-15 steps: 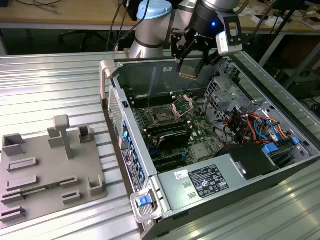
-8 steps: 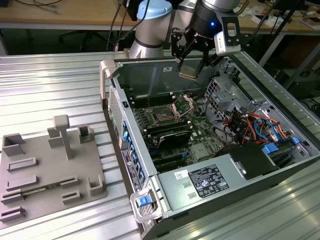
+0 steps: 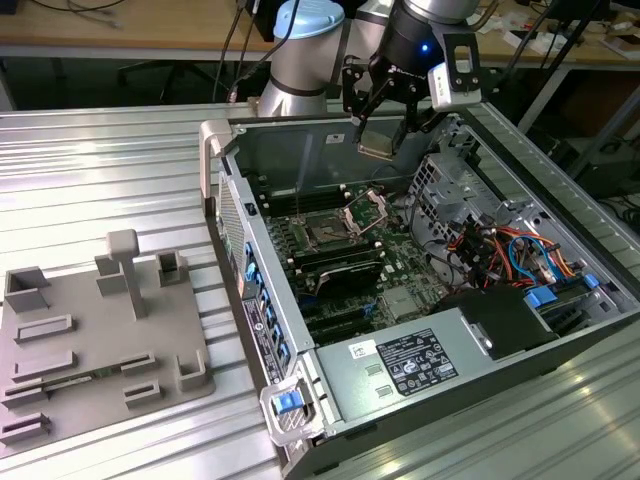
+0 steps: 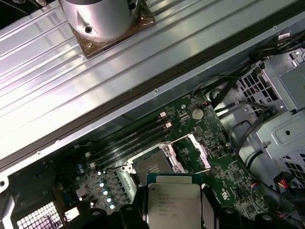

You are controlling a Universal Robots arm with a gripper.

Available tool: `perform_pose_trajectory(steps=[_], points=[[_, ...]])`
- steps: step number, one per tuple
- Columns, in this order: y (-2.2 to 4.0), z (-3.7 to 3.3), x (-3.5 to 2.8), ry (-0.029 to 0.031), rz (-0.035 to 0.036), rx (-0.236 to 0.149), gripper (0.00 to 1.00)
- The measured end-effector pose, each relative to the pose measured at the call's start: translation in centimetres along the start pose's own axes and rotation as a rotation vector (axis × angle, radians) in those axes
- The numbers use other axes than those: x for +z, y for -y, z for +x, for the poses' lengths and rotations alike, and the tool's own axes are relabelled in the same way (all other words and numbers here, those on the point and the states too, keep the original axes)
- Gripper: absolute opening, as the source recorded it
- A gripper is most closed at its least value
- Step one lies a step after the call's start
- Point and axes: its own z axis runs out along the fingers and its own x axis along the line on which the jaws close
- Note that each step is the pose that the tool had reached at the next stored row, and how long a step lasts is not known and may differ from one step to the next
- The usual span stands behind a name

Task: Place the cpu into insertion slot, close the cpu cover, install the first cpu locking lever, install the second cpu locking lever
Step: 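Place the cpu into insertion slot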

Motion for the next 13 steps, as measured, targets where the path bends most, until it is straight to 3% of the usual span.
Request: perform_pose_trajectory(steps=[6,9,13], points=[[0.00,0.00,0.01,0.0067,-0.0014,0.075,0.55],[0.00,0.00,0.03,0.0117,-0.0024,0.130,0.55],[0.00,0.00,0.04,0.0151,-0.0032,0.168,0.55]])
